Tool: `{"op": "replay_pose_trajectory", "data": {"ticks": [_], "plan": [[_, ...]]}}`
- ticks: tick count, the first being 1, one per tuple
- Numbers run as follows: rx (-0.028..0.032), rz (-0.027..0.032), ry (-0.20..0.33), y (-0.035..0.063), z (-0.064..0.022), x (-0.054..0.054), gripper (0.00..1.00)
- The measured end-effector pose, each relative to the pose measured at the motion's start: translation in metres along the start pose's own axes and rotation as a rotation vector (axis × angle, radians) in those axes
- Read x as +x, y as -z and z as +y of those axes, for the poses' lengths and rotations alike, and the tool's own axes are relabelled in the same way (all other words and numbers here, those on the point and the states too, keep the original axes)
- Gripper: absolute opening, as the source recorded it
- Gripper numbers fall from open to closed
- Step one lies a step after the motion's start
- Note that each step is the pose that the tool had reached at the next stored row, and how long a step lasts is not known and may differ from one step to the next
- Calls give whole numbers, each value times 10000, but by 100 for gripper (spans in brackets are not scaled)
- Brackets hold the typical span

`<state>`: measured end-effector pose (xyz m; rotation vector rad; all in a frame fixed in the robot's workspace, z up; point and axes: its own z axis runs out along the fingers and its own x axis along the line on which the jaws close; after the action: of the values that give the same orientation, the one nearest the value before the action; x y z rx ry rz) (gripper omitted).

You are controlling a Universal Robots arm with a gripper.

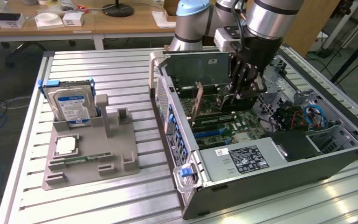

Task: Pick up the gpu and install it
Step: 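Insert the gpu into the slot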

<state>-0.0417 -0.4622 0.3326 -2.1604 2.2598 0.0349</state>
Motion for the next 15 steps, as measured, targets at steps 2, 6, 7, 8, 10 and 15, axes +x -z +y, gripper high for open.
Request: {"op": "replay_pose_trajectory", "data": {"ticks": [2, 6, 7, 8, 10, 15], "plan": [[0, 1, 1, -79, 20, 23, 26], [-1, 0, 1, -188, 49, 40, 26], [0, 0, 1, -207, 53, 40, 26], [0, 1, 1, -227, 58, 41, 26], [0, 2, 3, -236, 58, 42, 26], [0, 1, 1, -237, 59, 42, 26]]}}
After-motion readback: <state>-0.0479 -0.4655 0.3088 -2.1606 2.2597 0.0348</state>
